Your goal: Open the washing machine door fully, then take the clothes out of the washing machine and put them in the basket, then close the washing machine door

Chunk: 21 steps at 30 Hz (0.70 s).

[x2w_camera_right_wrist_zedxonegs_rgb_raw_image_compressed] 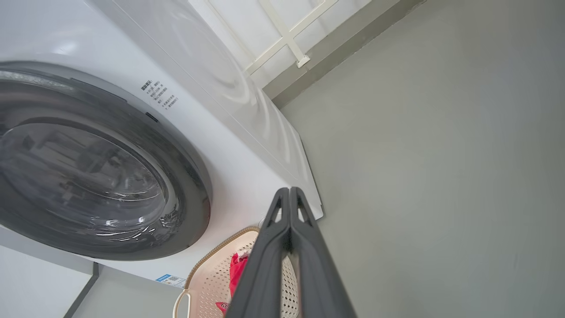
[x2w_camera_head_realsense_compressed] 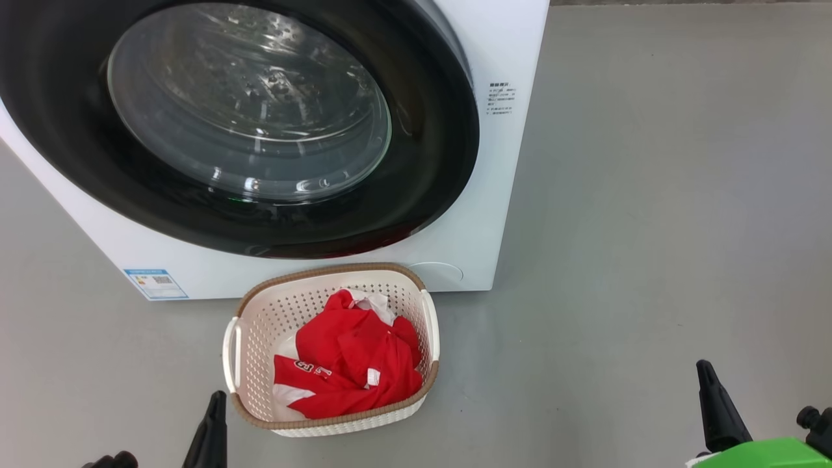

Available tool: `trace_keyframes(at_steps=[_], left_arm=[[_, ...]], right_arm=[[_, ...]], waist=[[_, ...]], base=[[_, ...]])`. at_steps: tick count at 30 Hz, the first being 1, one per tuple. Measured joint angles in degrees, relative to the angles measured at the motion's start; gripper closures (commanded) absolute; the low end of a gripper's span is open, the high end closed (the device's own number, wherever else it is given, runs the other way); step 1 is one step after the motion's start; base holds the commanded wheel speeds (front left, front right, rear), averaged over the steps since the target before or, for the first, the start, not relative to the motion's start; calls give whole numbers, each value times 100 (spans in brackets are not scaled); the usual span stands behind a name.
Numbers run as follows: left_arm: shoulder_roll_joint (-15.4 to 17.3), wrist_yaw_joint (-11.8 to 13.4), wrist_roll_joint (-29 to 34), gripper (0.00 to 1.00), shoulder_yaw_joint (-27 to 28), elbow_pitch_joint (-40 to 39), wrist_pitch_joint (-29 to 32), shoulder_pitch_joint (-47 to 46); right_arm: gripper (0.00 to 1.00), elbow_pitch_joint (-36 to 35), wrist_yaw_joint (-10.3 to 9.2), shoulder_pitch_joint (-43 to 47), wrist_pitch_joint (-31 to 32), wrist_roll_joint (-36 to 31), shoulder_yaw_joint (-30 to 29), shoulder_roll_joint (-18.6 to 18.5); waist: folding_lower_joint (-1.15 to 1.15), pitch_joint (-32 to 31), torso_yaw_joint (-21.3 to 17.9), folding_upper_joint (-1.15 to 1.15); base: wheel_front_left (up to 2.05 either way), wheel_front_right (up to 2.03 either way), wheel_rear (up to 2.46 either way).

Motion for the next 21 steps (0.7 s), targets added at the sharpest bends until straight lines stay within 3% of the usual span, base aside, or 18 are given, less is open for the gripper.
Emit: trace_keyframes(at_steps=[21], left_arm=[[20,0,-1252,100,9,19,292,-98]], right_arm=[[100,10,-1,-192,325,1085,-1,-11]], waist=[[0,-110,-9,0]], base=[[0,0,0]])
